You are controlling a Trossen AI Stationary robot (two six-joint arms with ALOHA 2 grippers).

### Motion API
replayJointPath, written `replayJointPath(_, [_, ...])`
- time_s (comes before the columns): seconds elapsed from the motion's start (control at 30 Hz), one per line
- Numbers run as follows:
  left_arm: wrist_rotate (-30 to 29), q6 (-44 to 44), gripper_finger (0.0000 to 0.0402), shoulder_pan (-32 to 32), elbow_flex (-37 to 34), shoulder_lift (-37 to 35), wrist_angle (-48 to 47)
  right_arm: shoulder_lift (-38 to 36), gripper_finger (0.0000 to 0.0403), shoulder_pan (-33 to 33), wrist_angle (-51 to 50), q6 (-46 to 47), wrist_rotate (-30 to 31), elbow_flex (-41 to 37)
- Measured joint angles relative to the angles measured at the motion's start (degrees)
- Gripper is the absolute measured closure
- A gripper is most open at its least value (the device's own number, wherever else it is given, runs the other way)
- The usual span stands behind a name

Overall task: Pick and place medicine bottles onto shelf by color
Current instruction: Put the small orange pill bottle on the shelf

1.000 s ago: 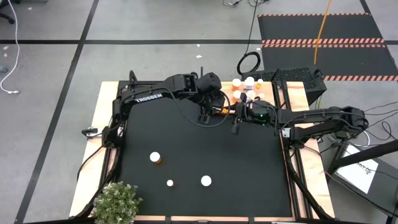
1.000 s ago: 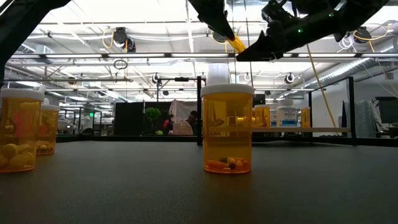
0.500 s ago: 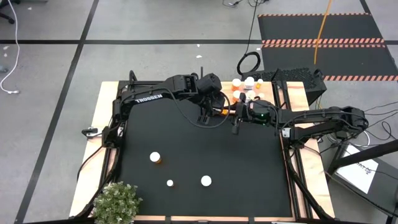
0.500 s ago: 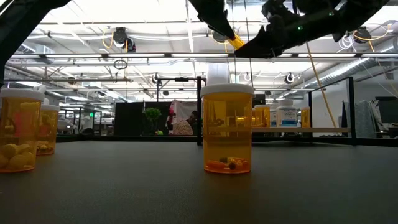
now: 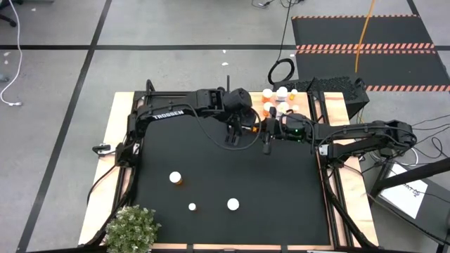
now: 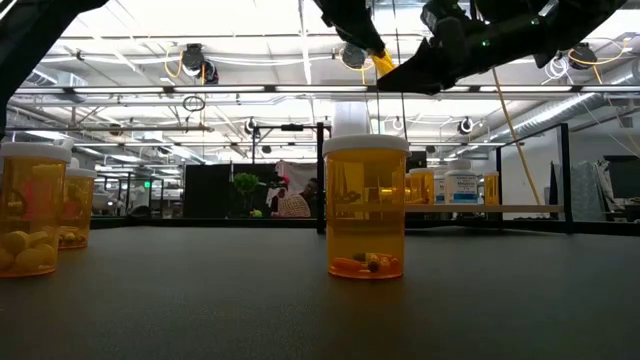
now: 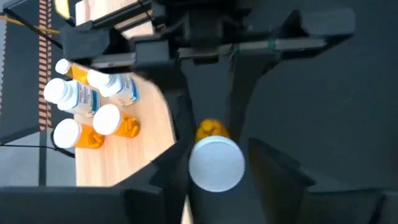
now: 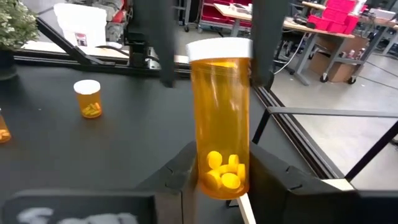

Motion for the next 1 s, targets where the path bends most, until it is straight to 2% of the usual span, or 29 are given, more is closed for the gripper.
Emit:
replayJointPath(0.07, [-0.9, -0.4, 0.0207, -0.6, 0.0, 0.0, 0.2, -0.5, 0.0296, 0.0, -0.6, 0.2, 0.1, 0.0])
replayJointPath(0.23, [-8.8, -1.5, 0.0128, -2.9, 0.0, 0.0, 1.1, -3.1, 0.0314, -0.1, -3.4, 0.6, -0.8, 0.0])
replayJointPath(0.4, [-12.0, -2.1, 0.0089, -4.5, -0.1, -1.9, 1.2, -7.3, 0.0312, -0.1, -7.6, 0.6, -0.9, 0.0])
replayJointPath(0.5, [-12.2, -2.9, 0.0091, -4.9, 0.1, -3.2, 1.5, -9.8, 0.0304, 0.2, -10.3, 1.5, -1.0, 0.0])
replayJointPath(0.73, [-11.1, -4.5, 0.0124, -4.2, -0.1, -3.7, -2.0, -13.5, 0.031, 3.2, -14.6, 2.3, -1.1, 0.0])
replayJointPath(1.0, [-10.4, -7.0, 0.0144, -3.4, -10.5, -4.7, 3.6, -14.3, 0.0308, 6.3, -15.8, 2.4, -1.1, 0.0])
